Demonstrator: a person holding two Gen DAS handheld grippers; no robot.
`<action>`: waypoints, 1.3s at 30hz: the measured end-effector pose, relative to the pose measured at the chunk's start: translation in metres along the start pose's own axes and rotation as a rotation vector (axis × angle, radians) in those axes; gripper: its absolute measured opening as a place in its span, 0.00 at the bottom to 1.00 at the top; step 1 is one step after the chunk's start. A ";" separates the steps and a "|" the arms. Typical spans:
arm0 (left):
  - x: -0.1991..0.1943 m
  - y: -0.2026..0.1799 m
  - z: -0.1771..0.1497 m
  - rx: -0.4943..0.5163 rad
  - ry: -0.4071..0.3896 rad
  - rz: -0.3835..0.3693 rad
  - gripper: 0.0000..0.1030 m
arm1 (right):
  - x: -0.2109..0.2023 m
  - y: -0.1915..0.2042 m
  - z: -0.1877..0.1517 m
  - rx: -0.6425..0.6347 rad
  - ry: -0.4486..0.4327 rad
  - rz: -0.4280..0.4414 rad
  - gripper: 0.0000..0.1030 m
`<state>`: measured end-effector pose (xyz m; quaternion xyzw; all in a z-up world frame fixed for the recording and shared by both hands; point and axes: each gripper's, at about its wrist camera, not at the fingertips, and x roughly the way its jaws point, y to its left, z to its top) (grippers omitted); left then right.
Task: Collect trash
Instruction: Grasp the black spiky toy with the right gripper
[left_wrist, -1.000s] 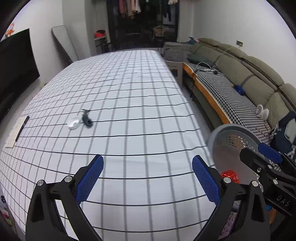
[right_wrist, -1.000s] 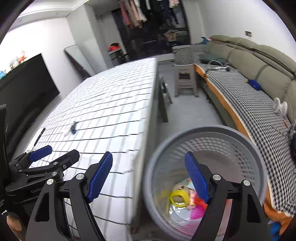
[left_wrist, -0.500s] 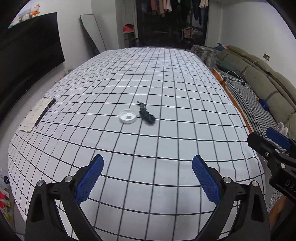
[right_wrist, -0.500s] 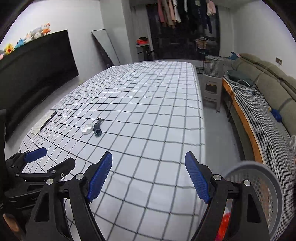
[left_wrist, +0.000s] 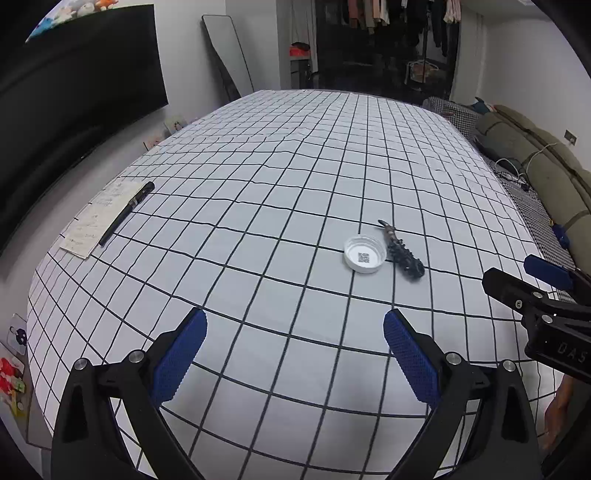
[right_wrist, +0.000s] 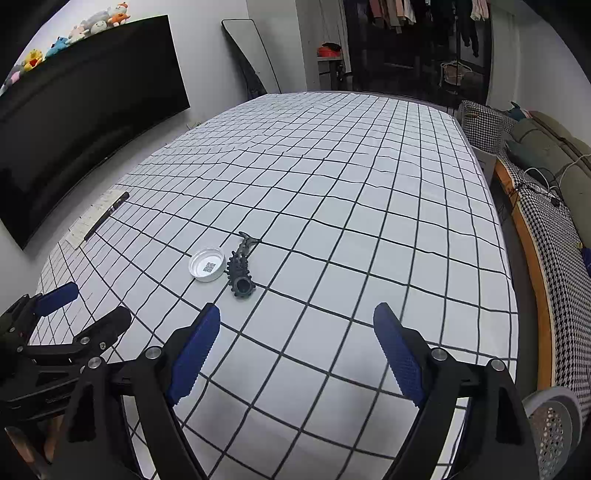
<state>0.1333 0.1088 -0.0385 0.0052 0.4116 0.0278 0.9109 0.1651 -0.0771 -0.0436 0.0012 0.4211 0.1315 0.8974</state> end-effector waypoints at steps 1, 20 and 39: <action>0.003 0.003 0.001 -0.005 0.001 0.004 0.92 | 0.007 0.004 0.003 -0.016 0.010 -0.006 0.79; 0.038 0.012 -0.002 -0.040 0.043 -0.027 0.92 | 0.077 0.044 0.029 -0.181 0.106 -0.089 0.79; 0.034 0.021 -0.002 -0.070 0.030 -0.058 0.92 | 0.091 0.058 0.036 -0.215 0.110 -0.030 0.20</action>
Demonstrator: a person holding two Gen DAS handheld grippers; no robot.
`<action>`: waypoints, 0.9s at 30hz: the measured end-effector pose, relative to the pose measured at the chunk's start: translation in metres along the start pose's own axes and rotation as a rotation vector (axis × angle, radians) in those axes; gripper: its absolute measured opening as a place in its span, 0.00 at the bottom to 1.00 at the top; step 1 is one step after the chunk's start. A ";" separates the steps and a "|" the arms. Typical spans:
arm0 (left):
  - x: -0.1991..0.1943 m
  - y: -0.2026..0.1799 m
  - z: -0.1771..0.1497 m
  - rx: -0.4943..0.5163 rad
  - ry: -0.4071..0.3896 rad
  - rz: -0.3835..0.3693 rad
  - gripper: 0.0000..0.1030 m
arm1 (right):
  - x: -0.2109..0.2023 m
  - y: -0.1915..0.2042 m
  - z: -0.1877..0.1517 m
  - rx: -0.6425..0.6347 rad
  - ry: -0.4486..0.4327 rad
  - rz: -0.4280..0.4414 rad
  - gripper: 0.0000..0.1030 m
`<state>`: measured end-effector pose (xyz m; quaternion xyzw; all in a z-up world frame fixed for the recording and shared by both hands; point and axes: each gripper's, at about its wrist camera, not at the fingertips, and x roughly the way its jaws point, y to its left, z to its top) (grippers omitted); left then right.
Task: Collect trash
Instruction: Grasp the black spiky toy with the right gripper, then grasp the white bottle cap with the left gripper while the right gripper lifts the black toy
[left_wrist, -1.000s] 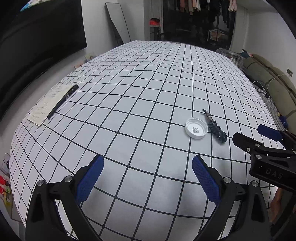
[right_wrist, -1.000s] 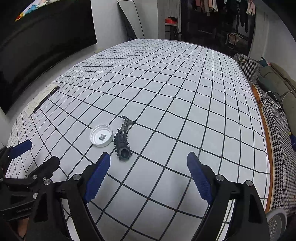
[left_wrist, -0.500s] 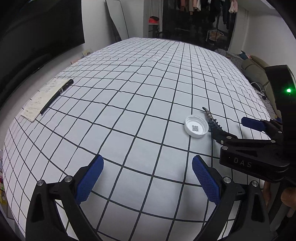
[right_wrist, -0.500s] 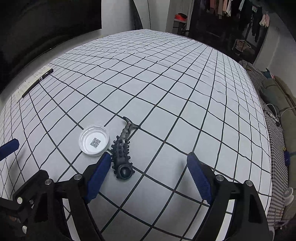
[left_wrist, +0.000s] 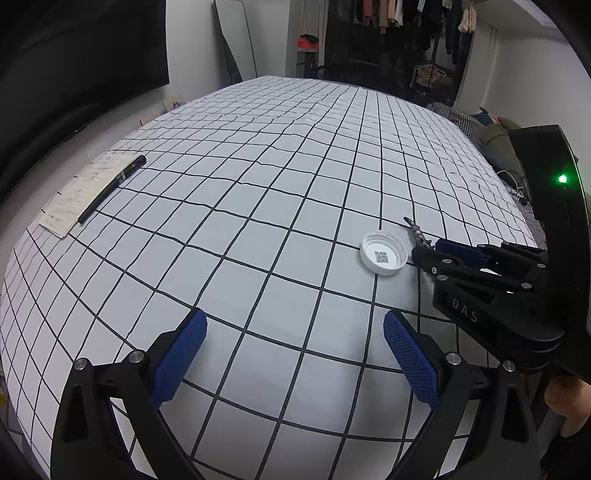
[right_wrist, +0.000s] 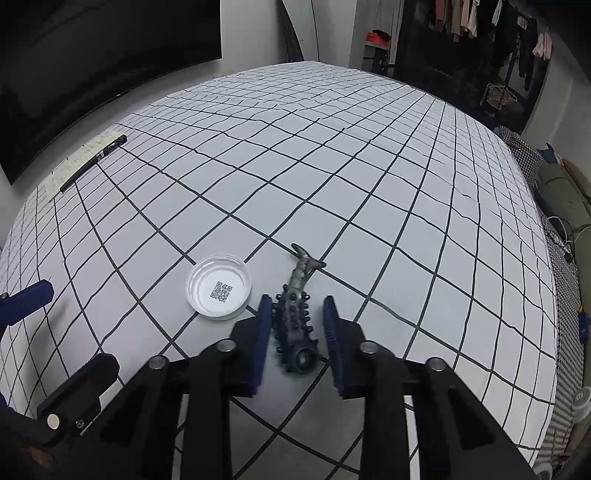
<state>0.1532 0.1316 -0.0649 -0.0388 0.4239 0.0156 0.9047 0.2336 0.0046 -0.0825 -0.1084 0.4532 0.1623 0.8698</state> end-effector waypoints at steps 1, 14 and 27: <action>0.000 0.000 0.000 0.003 -0.001 0.001 0.92 | 0.000 0.000 0.000 -0.003 0.001 -0.007 0.20; -0.002 -0.003 0.002 0.014 -0.011 0.020 0.92 | -0.038 -0.034 -0.027 0.136 -0.027 -0.012 0.20; -0.013 -0.019 0.014 0.043 -0.010 0.024 0.92 | -0.105 -0.075 -0.094 0.270 -0.088 -0.141 0.20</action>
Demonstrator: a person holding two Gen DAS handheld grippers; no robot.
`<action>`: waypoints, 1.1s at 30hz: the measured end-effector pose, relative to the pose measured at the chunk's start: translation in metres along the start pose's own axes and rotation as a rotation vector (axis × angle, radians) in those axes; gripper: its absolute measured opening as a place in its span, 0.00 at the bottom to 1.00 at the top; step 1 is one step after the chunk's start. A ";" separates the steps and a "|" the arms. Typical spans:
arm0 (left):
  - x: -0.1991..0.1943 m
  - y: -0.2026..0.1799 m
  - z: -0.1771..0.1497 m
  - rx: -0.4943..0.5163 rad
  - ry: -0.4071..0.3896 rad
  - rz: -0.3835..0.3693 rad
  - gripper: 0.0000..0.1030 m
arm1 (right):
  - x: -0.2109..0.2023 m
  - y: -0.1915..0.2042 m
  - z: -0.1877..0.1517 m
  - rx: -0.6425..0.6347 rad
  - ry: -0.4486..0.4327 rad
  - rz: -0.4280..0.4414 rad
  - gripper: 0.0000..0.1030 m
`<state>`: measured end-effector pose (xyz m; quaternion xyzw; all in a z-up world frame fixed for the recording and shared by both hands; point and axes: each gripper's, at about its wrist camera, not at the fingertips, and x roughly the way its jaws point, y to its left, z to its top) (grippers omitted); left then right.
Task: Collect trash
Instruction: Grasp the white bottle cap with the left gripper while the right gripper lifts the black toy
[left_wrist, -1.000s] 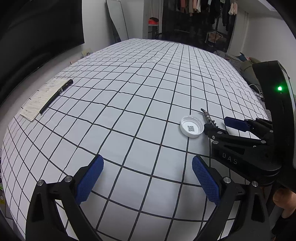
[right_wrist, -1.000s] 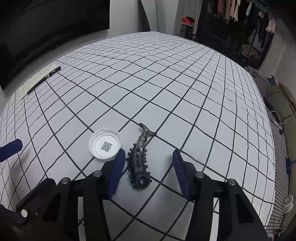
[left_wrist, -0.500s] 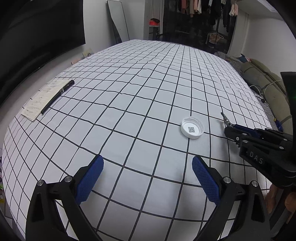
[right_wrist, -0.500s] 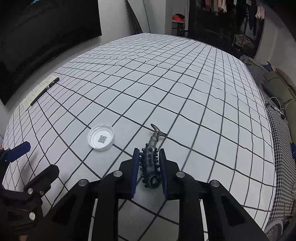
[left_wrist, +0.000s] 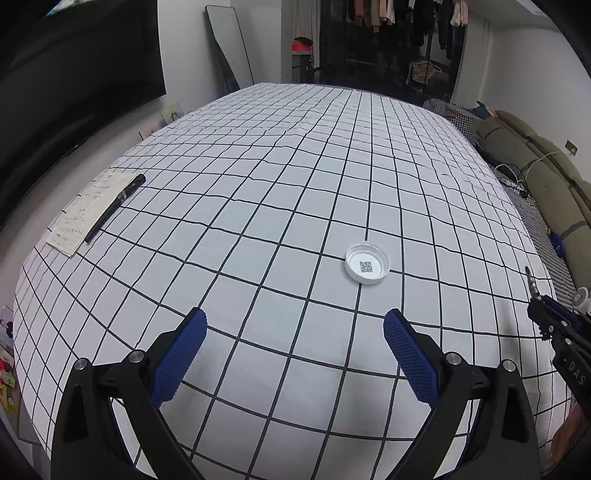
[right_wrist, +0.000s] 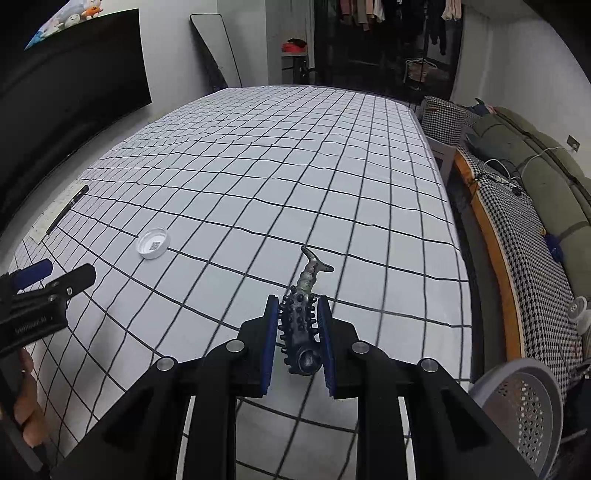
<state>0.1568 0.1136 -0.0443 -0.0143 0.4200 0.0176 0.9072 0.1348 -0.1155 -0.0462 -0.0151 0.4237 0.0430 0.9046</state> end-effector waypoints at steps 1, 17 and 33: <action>0.001 -0.003 0.002 0.001 0.002 0.002 0.92 | -0.004 -0.003 -0.003 0.007 -0.006 -0.006 0.20; 0.062 -0.038 0.031 0.048 0.109 0.037 0.92 | -0.023 -0.043 -0.026 0.109 -0.023 0.008 0.20; 0.067 -0.050 0.031 0.056 0.109 -0.039 0.38 | -0.019 -0.047 -0.032 0.133 -0.005 0.030 0.20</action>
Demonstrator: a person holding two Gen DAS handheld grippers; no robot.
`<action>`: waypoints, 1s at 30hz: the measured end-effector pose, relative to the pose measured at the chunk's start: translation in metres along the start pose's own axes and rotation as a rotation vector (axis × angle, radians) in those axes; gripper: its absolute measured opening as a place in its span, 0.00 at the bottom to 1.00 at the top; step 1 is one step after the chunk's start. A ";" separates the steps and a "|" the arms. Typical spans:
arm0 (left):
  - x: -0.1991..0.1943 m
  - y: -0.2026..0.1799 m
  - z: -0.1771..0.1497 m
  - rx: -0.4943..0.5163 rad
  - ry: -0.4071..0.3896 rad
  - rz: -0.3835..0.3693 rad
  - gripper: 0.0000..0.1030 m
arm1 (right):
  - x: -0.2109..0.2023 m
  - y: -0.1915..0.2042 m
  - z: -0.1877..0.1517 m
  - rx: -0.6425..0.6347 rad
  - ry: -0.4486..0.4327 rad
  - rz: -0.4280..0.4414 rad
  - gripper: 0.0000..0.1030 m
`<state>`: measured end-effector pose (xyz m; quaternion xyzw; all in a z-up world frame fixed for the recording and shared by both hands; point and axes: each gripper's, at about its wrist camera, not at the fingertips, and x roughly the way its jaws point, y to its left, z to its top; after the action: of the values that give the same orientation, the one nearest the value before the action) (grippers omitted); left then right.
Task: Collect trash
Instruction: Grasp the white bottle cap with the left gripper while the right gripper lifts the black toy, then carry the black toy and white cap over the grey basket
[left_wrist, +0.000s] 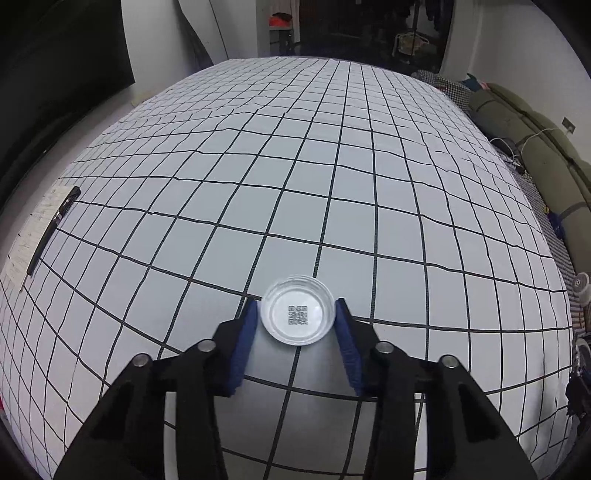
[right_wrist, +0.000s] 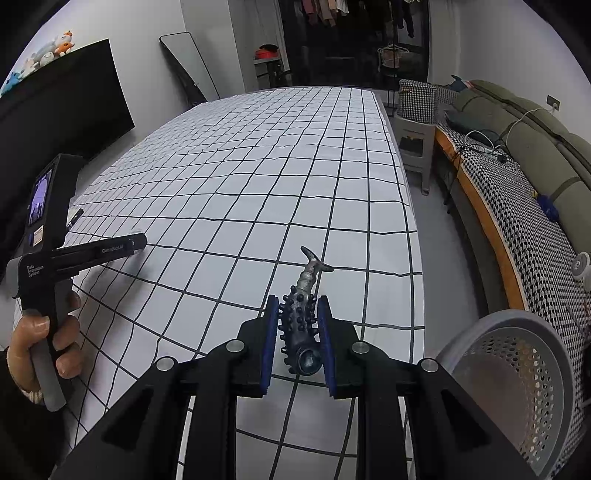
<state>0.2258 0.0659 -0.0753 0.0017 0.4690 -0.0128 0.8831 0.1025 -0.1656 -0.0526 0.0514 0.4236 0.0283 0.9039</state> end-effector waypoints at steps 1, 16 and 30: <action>-0.002 0.000 -0.002 -0.004 0.004 -0.006 0.38 | -0.001 0.000 -0.001 0.003 0.001 0.000 0.20; -0.075 -0.022 -0.046 0.078 -0.087 -0.074 0.38 | -0.039 -0.007 -0.020 0.033 -0.035 -0.017 0.20; -0.139 -0.128 -0.087 0.256 -0.159 -0.234 0.38 | -0.104 -0.070 -0.069 0.151 -0.094 -0.108 0.20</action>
<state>0.0725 -0.0582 -0.0080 0.0586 0.3894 -0.1752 0.9023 -0.0161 -0.2403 -0.0251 0.0977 0.3840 -0.0549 0.9165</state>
